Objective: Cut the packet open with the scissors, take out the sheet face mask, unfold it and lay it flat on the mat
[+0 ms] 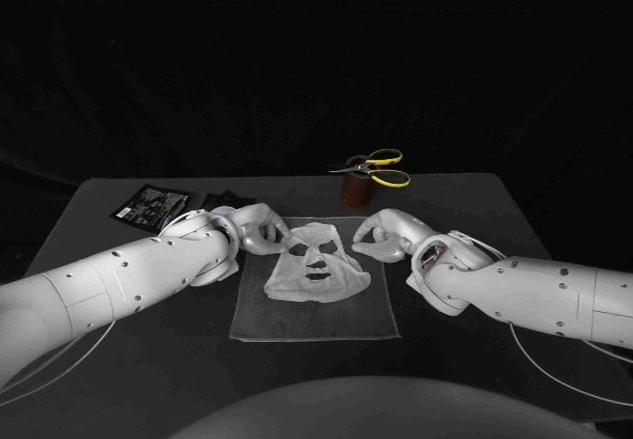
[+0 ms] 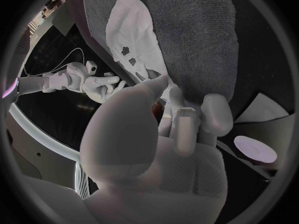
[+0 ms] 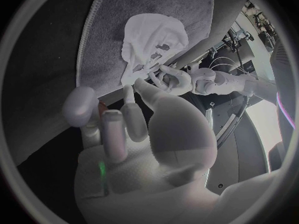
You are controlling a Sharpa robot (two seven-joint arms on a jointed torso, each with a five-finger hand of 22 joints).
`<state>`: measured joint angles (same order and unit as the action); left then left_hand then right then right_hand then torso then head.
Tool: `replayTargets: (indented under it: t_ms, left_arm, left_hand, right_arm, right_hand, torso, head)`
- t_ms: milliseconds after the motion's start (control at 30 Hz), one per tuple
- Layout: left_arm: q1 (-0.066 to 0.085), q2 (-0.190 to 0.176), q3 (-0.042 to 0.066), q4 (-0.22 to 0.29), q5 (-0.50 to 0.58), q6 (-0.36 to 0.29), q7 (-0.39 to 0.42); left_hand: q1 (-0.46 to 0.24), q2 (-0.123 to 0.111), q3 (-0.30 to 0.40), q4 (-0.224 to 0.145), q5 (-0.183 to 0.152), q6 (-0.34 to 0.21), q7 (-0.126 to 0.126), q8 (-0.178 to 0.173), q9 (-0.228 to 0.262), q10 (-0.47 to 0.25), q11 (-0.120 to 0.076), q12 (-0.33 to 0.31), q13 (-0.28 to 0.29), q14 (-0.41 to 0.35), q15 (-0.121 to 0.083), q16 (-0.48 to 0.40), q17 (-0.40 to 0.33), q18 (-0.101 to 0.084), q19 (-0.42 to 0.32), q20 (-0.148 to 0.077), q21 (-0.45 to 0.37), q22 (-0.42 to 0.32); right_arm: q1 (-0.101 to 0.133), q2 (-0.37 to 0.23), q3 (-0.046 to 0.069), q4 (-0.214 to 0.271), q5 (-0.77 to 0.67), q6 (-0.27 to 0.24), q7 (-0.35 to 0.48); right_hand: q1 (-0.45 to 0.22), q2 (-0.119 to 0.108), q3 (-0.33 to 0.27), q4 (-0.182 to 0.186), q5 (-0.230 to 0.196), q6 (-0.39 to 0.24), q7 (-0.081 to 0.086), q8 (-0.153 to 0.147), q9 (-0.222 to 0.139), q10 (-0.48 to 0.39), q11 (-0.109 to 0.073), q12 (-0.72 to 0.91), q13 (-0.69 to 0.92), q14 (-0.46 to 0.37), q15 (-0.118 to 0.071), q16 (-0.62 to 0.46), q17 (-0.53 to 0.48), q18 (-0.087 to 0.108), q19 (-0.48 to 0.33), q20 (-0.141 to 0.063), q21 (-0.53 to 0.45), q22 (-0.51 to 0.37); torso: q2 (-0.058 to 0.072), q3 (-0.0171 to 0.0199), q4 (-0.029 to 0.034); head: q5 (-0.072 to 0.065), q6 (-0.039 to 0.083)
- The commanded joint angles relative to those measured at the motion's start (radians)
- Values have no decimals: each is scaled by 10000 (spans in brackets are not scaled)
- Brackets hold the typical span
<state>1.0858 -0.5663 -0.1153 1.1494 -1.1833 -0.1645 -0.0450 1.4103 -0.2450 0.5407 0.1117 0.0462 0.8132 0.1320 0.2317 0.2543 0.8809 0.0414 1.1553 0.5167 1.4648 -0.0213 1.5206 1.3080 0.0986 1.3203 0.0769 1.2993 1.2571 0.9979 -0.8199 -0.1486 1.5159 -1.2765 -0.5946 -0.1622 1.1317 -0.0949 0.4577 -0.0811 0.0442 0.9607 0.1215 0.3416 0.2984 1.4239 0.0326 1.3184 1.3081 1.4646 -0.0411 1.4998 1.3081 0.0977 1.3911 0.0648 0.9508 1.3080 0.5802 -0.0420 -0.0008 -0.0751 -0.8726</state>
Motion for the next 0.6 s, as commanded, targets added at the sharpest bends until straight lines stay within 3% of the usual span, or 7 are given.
replayTargets:
  t_ms: [33, 200, 600]
  left_arm:
    - [-9, -3, -8, 2, 22, 30, -40]
    - [-9, 12, -8, -3, 23, 54, -41]
    - [-10, 16, -9, 22, 27, 75, -39]
  left_hand:
    - [47, 39, -9, -32, 23, -1, 51, -44, -3, -63, 26, 55, 14, 334, 28, 59, 853, -76, 8, 22, 22, -2]
    - [47, 39, -9, -32, 23, -1, 51, -44, -3, -63, 26, 55, 14, 334, 28, 59, 853, -76, 8, 22, 22, -2]
    - [48, 41, -14, -33, 23, 21, 70, -44, -5, -73, 43, 74, 28, 339, 42, 64, 868, -82, 19, 31, 37, 15]
  right_arm:
    - [-71, -58, 2, 113, 90, 565, -119]
    - [-150, 7, -7, 103, 92, 687, -198]
    - [-210, 541, -22, -465, -51, 649, -335]
  right_hand:
    - [-86, -117, -70, 71, 70, -96, 10, -99, -31, 26, 59, 73, 352, 776, 93, 62, 1286, 63, -8, 67, 43, 1214]
    - [-120, -223, -178, 139, 74, -149, 43, -194, -79, 48, 89, 112, 392, 784, 119, 83, 1323, 60, -2, 89, 60, 1218]
    - [-46, -200, -172, 144, 80, -153, 46, -232, -99, 76, 94, 162, 439, 794, 127, 105, 1364, 55, 12, 100, 99, 1228]
  torso:
    - [2, -14, -7]
    - [4, -14, 15]
    - [10, -17, 14]
  head:
    - [-26, 0]
    - [-36, 0]
    - [-19, 0]
